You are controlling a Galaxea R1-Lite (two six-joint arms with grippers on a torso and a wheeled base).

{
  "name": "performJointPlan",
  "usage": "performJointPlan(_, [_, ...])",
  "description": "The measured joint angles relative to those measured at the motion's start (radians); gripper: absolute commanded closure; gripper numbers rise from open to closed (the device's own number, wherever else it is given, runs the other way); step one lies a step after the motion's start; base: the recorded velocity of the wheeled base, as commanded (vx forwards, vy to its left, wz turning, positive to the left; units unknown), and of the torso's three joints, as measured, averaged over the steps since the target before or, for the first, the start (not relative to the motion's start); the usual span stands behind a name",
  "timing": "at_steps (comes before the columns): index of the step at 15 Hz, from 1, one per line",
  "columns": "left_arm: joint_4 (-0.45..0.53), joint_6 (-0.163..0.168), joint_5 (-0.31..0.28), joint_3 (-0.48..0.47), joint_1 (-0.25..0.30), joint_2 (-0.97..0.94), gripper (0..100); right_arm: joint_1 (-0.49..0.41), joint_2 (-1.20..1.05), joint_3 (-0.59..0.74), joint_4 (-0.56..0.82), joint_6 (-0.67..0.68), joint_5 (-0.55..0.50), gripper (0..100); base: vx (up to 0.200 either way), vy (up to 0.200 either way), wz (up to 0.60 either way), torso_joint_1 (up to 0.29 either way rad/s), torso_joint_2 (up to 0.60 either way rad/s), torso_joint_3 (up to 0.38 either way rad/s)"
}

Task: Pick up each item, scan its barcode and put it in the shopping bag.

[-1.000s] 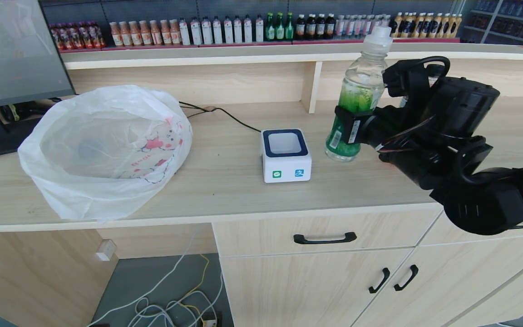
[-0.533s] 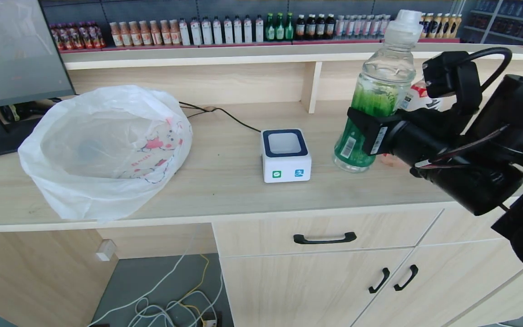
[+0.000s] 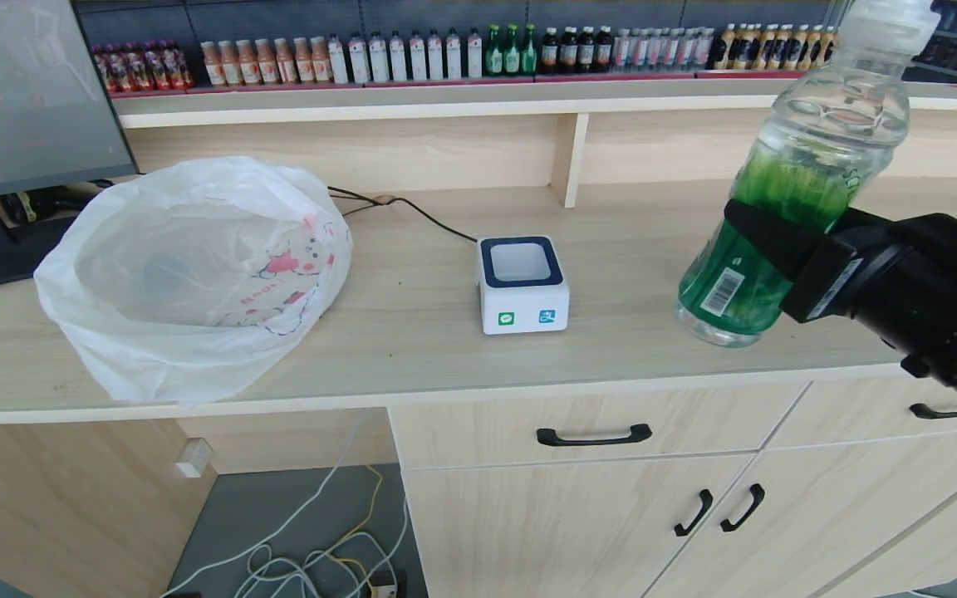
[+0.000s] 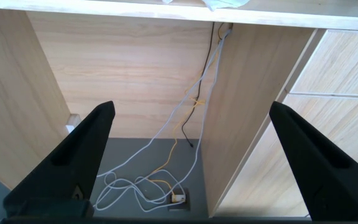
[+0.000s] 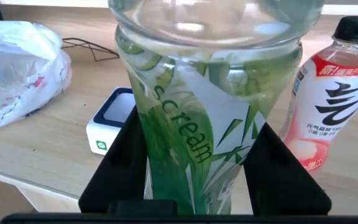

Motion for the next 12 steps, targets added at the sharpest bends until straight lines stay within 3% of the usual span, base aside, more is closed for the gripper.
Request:
performJointPlan(4, [0.000,0.000,0.000,0.000,0.000,0.000,0,0.009,-0.053,-0.011,0.028,0.002,0.036,100,0.000,0.000,0.00,0.000,0.00,0.000])
performJointPlan(8, [0.000,0.000,0.000,0.000,0.000,0.000,0,0.095,-0.090,-0.027,0.158,0.117,0.060,100,0.000,0.000,0.00,0.000,0.00,0.000])
performJointPlan(12, [0.000,0.000,0.000,0.000,0.000,0.000,0,0.106,-0.100,-0.020,0.156,0.208,0.296,100,0.000,0.000,0.00,0.000,0.00,0.000])
